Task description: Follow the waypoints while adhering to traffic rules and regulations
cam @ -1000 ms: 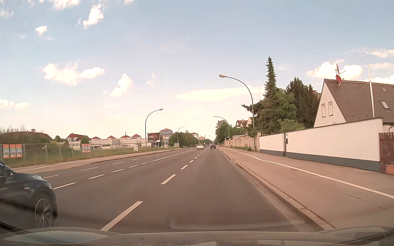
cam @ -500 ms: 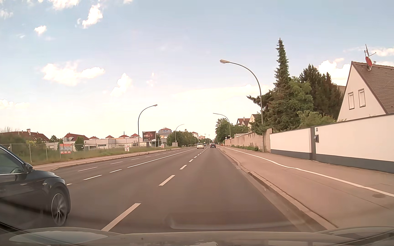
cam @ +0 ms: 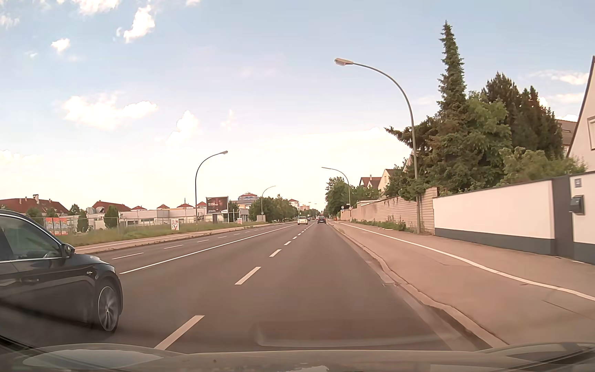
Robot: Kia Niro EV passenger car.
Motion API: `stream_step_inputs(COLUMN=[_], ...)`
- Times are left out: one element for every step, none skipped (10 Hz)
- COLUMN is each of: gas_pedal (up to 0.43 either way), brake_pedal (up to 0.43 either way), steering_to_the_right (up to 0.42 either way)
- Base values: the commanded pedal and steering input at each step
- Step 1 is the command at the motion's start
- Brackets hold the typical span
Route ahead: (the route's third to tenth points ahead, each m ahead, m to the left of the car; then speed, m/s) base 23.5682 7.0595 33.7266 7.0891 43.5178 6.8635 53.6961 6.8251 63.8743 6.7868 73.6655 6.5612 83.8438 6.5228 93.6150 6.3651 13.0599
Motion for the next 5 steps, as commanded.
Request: stream_step_inputs(gas_pedal=[0.118, 0.118, 0.118, 0.118, 0.118], brake_pedal=[0.018, 0.018, 0.018, 0.024, 0.024], steering_to_the_right=[-0.001, -0.002, -0.002, -0.002, -0.002])
